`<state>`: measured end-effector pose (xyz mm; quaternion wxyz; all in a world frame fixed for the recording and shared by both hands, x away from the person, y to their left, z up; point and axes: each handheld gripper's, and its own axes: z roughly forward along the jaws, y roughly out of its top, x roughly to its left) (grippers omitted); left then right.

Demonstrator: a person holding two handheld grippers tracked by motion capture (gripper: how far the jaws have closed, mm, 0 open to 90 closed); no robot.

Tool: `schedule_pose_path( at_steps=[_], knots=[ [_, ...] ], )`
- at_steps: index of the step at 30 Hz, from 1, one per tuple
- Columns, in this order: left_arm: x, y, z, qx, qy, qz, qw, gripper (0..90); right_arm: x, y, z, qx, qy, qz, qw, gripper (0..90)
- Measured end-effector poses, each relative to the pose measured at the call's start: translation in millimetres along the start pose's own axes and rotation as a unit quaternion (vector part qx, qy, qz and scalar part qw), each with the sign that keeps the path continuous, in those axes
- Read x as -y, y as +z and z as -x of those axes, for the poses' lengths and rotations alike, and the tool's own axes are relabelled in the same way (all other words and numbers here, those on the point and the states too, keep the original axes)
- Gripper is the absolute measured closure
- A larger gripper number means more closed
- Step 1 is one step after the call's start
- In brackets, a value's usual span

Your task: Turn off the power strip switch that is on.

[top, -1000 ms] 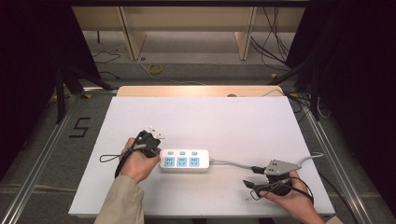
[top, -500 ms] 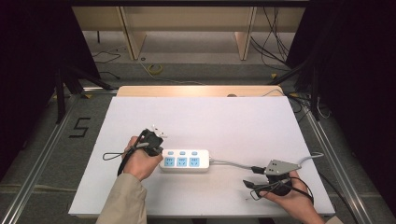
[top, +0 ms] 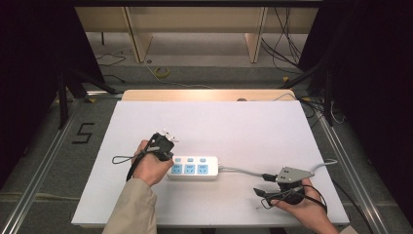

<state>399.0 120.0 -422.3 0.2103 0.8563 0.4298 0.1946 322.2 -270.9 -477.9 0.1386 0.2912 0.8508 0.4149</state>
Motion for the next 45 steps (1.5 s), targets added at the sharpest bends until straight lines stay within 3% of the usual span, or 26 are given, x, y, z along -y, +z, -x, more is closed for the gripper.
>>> schedule_pose_path(
  at_steps=[45],
  knots=[
    [-20.7, 15.5, 5.5, 0.010, 0.010, -0.034, 0.9993, 89.7, 0.0, 0.1, -0.1, -0.002, 0.001, -0.001, 1.0000, 39.2]
  ],
)
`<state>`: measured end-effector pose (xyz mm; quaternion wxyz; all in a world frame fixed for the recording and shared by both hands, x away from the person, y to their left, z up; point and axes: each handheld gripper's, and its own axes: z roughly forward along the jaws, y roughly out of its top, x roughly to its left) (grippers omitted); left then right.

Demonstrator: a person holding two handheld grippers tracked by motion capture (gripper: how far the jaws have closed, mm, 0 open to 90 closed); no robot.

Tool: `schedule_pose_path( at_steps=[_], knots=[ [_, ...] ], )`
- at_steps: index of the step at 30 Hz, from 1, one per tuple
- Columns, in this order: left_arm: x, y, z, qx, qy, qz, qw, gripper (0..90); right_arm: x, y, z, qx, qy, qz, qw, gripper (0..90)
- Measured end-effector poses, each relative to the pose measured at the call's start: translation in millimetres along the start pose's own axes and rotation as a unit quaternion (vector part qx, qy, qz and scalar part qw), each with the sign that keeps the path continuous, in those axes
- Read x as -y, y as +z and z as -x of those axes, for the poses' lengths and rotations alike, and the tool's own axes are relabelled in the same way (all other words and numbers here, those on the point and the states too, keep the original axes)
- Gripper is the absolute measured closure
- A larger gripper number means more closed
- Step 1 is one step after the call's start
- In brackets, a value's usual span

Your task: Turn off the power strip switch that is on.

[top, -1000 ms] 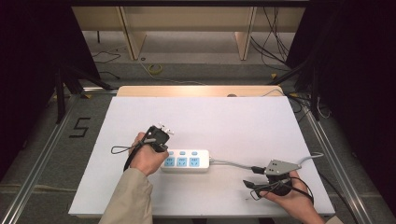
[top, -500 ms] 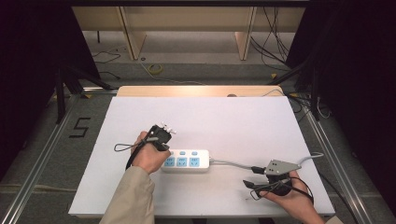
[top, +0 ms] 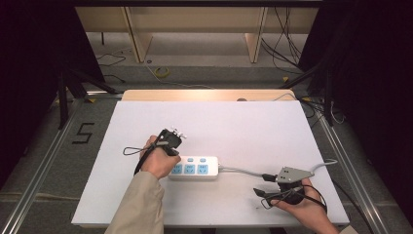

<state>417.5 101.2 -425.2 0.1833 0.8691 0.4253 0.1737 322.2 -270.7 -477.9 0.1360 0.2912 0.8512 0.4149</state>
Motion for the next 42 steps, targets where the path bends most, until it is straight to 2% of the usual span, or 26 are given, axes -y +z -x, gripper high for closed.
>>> schedule_pose_path(
  at_steps=[24, 42],
  knots=[
    [-4.3, 10.2, 2.0, 0.009, 0.004, -0.018, 0.9998, 89.7, 0.0, -0.1, -0.1, -0.001, 0.000, -0.002, 1.0000, 39.3],
    [-6.8, 14.2, 5.1, 0.013, 0.007, -0.022, 0.9997, 89.7, 0.2, 0.3, -0.1, -0.001, -0.001, 0.000, 1.0000, 39.3]
  ],
)
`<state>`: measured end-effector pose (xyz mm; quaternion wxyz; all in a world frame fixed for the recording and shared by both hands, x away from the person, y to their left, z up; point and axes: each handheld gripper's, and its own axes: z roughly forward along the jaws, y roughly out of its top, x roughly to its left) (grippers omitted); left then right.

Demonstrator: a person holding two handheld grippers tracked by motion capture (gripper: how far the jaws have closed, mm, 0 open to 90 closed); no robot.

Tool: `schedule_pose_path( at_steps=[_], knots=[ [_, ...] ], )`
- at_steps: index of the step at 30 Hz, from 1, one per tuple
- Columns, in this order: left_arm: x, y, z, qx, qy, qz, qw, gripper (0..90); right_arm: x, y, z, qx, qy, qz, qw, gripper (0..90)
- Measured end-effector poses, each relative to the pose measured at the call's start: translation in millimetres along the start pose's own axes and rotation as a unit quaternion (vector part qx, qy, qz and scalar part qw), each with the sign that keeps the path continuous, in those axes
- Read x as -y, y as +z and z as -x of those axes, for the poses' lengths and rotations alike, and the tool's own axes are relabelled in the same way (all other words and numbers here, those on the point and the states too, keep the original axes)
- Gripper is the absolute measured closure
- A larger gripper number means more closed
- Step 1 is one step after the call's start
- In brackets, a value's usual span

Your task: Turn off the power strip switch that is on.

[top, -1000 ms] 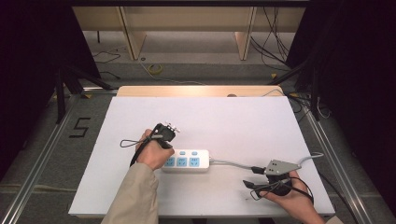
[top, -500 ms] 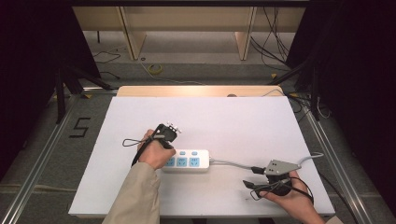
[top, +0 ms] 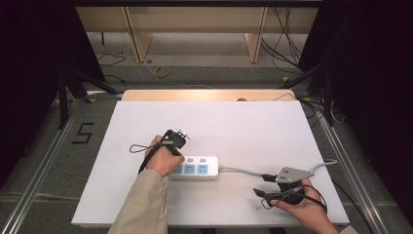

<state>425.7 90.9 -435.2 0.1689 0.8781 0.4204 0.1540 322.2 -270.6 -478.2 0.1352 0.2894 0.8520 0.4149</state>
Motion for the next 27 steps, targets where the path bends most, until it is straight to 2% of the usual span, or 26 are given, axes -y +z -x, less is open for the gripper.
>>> schedule_pose_path(
  at_steps=[27],
  knots=[
    [-2.9, 4.4, 3.5, -0.001, 0.004, -0.010, 0.9999, 89.7, -0.1, -0.4, -0.1, 0.000, 0.000, -0.001, 1.0000, 39.3]
  ],
)
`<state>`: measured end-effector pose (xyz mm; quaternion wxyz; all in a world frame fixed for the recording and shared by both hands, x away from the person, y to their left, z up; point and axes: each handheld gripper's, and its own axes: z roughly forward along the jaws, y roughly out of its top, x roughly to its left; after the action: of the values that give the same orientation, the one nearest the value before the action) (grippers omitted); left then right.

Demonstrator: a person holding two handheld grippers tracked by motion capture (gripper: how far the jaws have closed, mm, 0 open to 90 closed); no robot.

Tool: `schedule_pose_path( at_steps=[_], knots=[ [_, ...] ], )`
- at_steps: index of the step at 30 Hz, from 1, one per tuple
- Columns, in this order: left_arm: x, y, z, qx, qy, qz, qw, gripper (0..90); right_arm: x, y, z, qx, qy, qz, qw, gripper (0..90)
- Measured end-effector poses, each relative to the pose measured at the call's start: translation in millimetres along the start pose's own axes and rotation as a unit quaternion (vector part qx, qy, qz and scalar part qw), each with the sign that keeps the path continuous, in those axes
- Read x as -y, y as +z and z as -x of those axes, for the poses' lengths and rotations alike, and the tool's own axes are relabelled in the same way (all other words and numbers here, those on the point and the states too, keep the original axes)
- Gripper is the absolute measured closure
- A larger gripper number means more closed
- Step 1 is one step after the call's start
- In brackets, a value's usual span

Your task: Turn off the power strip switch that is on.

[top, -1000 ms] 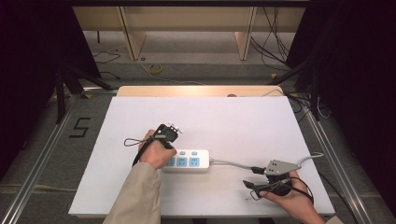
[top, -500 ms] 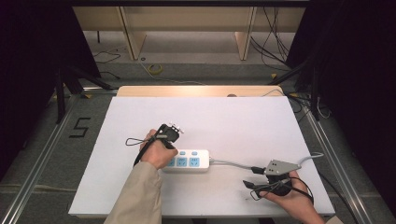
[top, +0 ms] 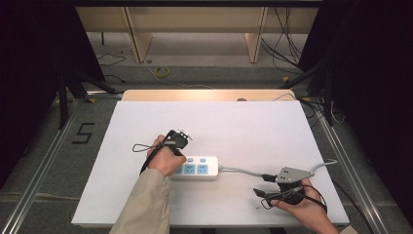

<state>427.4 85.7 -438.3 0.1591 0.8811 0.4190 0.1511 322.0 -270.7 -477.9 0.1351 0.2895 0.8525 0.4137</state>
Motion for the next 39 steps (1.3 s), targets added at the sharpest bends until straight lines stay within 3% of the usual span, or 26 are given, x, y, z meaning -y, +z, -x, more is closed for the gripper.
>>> schedule_pose_path(
  at_steps=[17, 32, 39],
  knots=[
    [-1.4, 0.0, 1.7, -0.008, -0.003, -0.009, 0.9999, 89.8, -0.2, 0.1, -0.8, -0.001, 0.000, 0.001, 1.0000, 39.3],
    [-0.2, 0.5, -0.9, 0.004, -0.015, -0.004, 0.9999, 89.9, -0.1, 0.0, -0.8, -0.001, -0.001, 0.001, 1.0000, 39.3],
    [-0.7, 0.8, 2.1, 0.010, -0.011, -0.005, 0.9999, 90.0, -0.2, 0.2, -1.2, 0.000, -0.002, 0.001, 1.0000, 39.3]
  ],
)
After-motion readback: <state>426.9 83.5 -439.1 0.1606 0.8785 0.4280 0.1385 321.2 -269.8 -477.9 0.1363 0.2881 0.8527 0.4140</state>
